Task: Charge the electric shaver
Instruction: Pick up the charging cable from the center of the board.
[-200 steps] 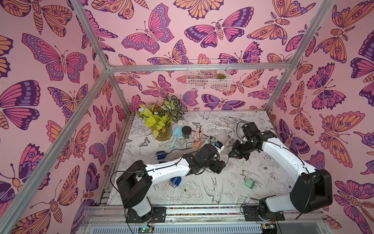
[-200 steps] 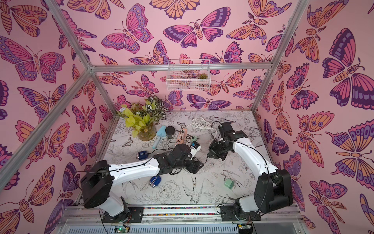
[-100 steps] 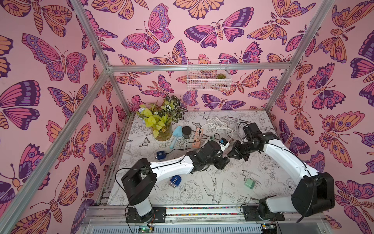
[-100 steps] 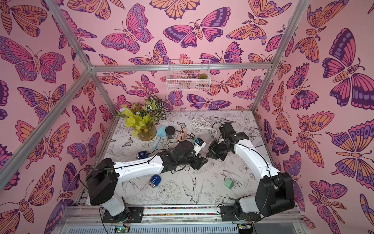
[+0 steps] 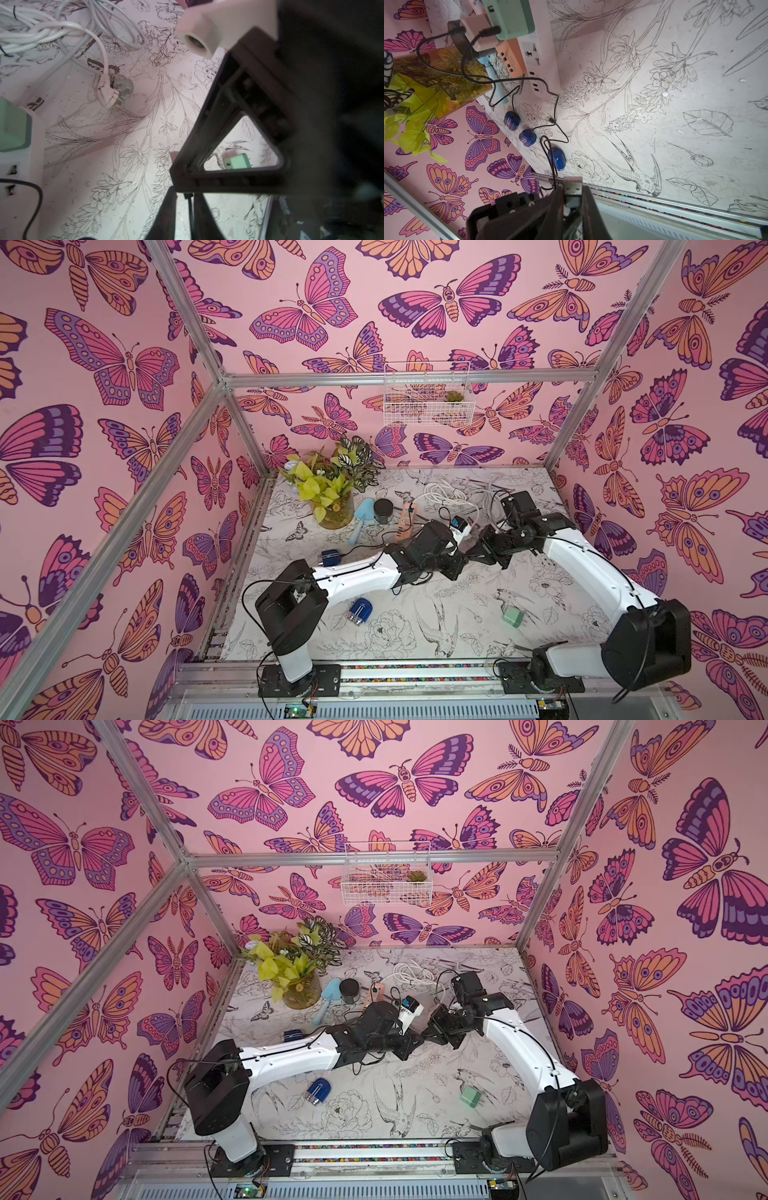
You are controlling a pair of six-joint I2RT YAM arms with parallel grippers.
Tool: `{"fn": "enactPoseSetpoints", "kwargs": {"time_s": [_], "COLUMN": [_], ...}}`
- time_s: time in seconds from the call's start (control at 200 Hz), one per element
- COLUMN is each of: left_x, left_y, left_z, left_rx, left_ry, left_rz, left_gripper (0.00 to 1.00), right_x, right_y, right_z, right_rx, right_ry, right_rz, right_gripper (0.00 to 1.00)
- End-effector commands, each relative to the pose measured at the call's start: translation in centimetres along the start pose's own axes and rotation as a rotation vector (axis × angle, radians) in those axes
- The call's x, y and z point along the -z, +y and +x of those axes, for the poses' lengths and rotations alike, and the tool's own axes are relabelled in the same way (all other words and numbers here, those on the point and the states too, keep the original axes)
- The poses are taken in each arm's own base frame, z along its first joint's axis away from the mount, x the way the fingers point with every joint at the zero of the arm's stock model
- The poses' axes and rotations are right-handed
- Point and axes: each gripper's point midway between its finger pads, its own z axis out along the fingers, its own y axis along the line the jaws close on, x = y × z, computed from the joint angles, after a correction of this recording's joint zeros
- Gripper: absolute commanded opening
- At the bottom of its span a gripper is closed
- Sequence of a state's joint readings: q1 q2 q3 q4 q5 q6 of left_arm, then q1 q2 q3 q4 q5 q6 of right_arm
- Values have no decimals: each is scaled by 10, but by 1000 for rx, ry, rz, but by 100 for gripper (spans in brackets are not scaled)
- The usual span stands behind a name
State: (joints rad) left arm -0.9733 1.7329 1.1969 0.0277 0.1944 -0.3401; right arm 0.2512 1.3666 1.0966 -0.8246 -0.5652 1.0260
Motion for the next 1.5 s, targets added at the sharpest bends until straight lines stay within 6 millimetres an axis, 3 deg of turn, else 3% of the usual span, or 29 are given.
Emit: {"fn": "enactPoseSetpoints", "kwargs": {"time_s": [0.0, 0.13, 0.31, 0.476, 0.601, 0.756, 0.861, 1.037, 1.492], "left_x": [3, 11, 30, 52, 68, 84, 91, 93, 86], "left_y": [-12, -13, -2, -3, -5, -9, -4, 5, 13], "left_z": [-17, -20, -34, -50, -55, -60, -62, -59, -57], "left_rx": [4, 31, 169, 356, 489, 572, 605, 621, 624], "left_ry": [-41, -47, -55, -2, 76, 149, 173, 190, 189], "left_rz": [68, 88, 148, 322, 462, 575, 595, 587, 555], "left_gripper": [2, 0, 0, 0, 0, 0, 0, 0, 0], "right_x": [3, 7, 21, 40, 56, 57, 61, 67, 45], "right_y": [-2, 7, 31, 54, 75, 72, 80, 85, 77], "right_z": [-1, -6, -9, -8, -6, -1, 1, 5, 19], "right_rx": [-27, -31, -2, 74, 123, 169, 176, 193, 170], "right_ry": [-4, -27, -48, -44, -29, -1, 13, 9, 64], "right_rz": [-8, -54, -177, -364, -566, -606, -680, -715, -670], "right_gripper": [3, 9, 44, 59, 60, 60, 60, 56, 37]}}
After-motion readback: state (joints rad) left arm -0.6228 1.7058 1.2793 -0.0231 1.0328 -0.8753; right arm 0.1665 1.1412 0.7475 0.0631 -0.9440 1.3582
